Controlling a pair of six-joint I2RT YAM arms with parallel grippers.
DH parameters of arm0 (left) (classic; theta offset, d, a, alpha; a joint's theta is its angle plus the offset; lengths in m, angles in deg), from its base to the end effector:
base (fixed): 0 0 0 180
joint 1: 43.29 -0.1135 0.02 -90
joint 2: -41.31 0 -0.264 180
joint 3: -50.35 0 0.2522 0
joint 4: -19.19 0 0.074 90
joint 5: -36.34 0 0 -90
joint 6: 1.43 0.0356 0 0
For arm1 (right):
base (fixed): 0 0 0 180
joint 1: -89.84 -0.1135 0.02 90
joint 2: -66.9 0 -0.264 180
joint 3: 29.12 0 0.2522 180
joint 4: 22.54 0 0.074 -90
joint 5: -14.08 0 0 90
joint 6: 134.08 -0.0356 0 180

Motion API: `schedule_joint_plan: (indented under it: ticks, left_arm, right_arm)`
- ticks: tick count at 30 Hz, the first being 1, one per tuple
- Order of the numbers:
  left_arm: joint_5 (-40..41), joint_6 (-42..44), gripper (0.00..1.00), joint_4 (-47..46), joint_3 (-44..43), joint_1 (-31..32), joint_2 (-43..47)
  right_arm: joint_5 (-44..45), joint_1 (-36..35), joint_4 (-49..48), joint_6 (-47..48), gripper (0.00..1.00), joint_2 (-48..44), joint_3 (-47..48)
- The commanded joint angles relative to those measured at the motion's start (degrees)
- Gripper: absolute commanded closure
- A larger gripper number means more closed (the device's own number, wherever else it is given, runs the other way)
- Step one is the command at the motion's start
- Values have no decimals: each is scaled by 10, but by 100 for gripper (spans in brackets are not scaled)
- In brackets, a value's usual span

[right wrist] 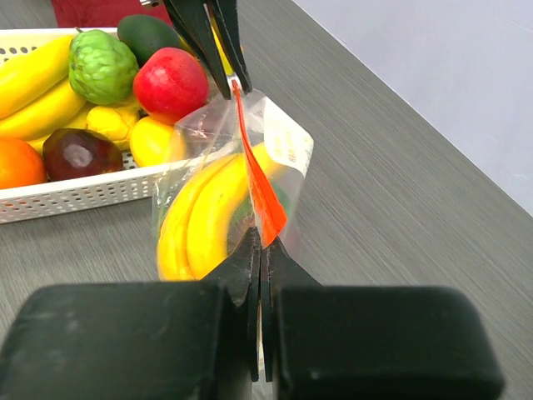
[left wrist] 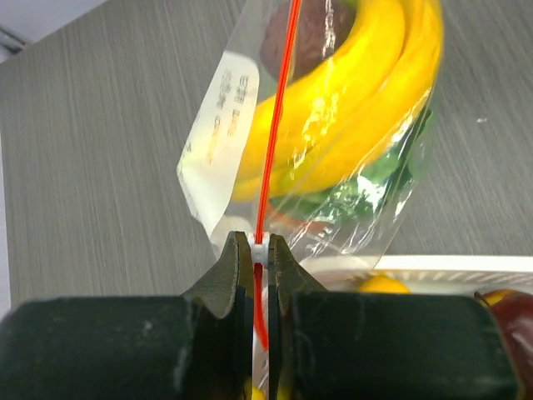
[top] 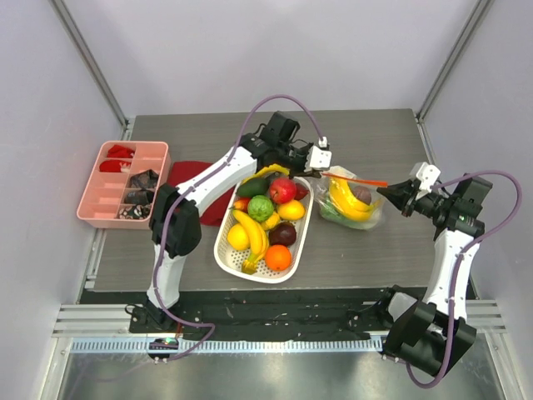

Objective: Place the food in the zip-top bag and seal the zipper
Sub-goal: Zip the zipper food storage bag at the center of the board.

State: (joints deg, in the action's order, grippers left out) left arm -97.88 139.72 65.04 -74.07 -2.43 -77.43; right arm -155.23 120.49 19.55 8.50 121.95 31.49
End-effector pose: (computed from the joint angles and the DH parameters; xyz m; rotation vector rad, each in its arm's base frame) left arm 0.3422 -0.3288 0.3057 1.7917 1.1773 -0.7647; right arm 0.1766 -0.0640 0.3063 -0.9421 1.4166 0.4477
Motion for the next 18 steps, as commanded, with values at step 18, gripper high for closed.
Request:
schedule_joint_plan:
  ticks: [18]
  left_arm:
    - [57, 69, 100, 96, 4, -73, 77]
  right_arm:
    - [-29, 42, -20, 17, 99, 9, 32]
